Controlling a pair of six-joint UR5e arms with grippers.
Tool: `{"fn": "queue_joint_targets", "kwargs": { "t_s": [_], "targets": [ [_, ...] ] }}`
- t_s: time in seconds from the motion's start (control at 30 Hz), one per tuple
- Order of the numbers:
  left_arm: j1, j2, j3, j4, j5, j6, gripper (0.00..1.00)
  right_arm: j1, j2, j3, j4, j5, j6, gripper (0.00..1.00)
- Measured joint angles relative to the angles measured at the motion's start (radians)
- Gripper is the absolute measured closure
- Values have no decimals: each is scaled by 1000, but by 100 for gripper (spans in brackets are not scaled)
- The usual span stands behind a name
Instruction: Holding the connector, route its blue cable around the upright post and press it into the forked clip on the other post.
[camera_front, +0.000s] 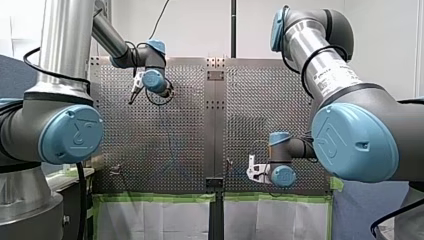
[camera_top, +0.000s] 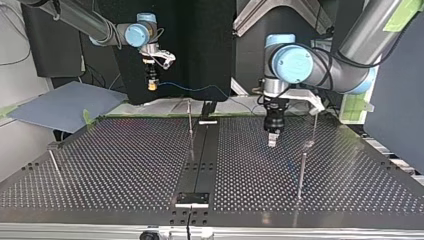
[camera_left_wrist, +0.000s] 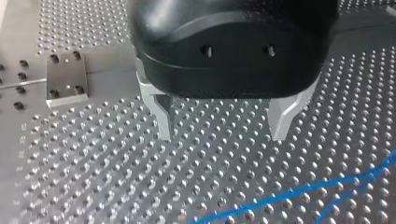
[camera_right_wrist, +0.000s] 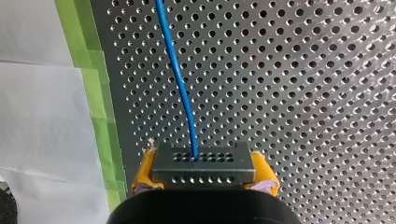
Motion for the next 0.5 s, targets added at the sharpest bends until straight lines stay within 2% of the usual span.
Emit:
{"fn": "queue_joint_targets", "kwargs": {
  "t_s": [0.23,0.5],
  "targets": [
    [17,-1,1,14,-57,6,1,-1,0,0,1,0,0,100],
    [52,-37,27,34,-55,45,1,-2,0,0,4,0,-1,100]
  ]
}}
